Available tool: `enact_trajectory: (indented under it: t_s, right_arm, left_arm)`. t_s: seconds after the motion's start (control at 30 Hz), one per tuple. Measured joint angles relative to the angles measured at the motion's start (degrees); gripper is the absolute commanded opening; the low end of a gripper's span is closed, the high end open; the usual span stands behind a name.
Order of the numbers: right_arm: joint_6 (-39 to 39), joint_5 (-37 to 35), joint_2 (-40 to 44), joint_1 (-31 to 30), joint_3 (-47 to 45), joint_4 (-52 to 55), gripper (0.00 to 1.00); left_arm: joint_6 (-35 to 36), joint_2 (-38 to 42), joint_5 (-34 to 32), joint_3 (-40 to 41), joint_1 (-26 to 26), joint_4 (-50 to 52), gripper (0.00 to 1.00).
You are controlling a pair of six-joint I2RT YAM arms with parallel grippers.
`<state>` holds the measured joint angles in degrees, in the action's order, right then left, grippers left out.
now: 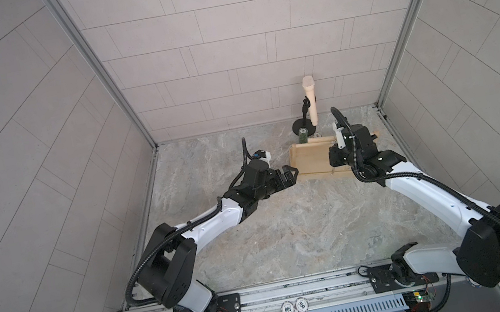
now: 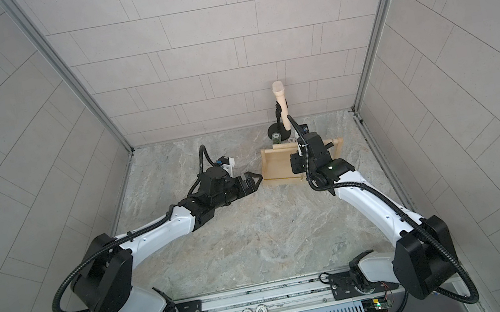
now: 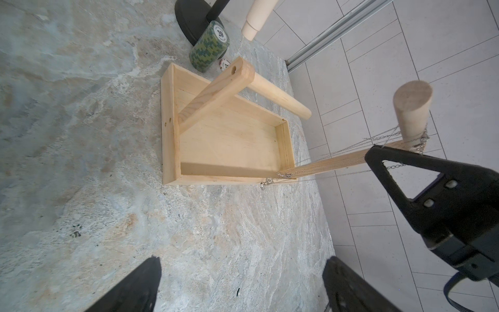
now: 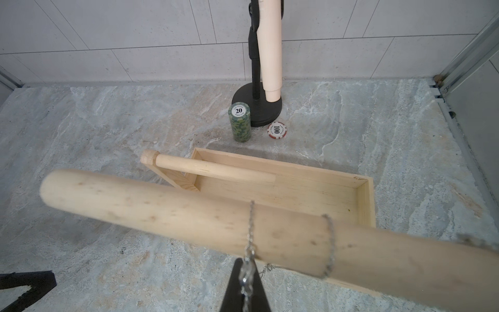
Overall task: Take the necklace off the jewelry display stand
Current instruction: Take off the necklace from the stand.
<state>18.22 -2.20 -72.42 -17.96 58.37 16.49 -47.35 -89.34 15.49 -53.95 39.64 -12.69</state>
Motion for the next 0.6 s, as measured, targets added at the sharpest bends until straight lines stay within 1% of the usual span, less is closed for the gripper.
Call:
enact_trajectory:
  t_s: [0.33,0.6]
  right_arm:
    - [0.70,-0.24,0.00,-0.90,0.81,0.04,0.00]
    - [2.12,-1.16,-1.99,-3.85,3.23,-0.33,0.00]
  left_arm:
    - [-0.22,0.00,0.02,0.00,-0.04,-0.39,1.00]
    - [-0.22,0.04,0.15,0.00,-0.28,-0.33,1.00]
